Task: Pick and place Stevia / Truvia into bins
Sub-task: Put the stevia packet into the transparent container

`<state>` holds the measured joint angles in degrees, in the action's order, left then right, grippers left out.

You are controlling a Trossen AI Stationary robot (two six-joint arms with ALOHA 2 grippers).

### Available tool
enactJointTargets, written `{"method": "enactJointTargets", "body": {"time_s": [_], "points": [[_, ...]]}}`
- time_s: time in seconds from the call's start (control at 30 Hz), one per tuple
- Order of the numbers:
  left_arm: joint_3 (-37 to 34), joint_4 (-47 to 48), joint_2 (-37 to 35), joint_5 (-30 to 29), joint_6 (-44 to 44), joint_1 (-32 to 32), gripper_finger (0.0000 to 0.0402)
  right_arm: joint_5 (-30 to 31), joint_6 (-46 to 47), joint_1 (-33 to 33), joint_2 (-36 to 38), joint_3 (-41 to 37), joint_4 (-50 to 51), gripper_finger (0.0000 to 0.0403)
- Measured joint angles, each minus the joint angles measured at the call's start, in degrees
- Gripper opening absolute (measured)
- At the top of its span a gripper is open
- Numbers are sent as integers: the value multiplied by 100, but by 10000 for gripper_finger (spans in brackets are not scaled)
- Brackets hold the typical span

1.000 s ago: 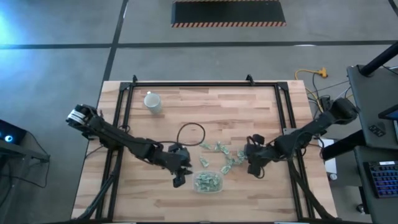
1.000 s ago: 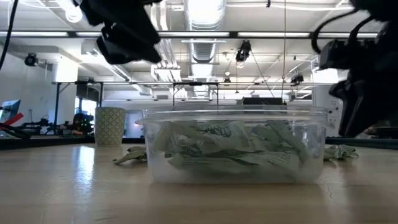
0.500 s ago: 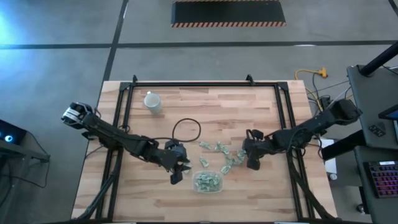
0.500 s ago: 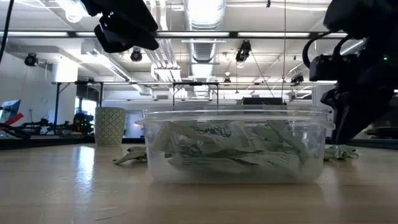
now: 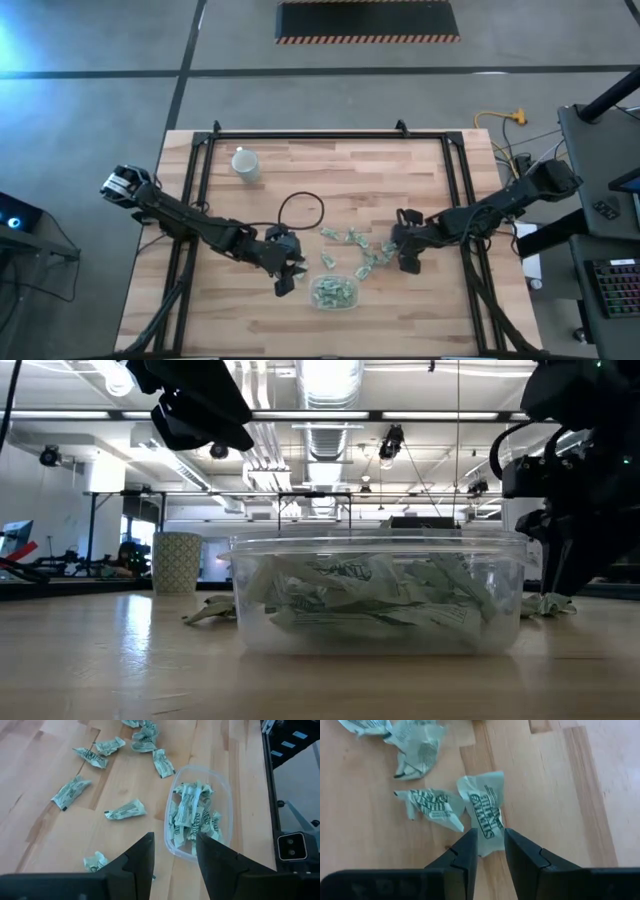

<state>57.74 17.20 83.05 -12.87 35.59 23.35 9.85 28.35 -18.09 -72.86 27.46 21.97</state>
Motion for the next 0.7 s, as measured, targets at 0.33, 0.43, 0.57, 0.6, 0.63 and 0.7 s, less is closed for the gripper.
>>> {"method": "enactJointTargets", "body": {"time_s": [0.33,0.43,0.57,0.6,0.63,0.7], "points": [[0,1,4,-3,0,0,128,22,471,0,0,-168,-5,78],[0,-1,4,-1,0,0,128,47,538,2,0,-176,-8,60],[0,-1,4,-1,0,0,128,63,669,2,0,-165,-3,26],[0,1,4,-1,0,0,128,63,716,2,0,-155,1,18],[0,1,4,-1,0,0,128,63,765,2,2,-143,7,14],[0,1,4,-1,2,0,128,60,842,2,2,-94,16,11]]}}
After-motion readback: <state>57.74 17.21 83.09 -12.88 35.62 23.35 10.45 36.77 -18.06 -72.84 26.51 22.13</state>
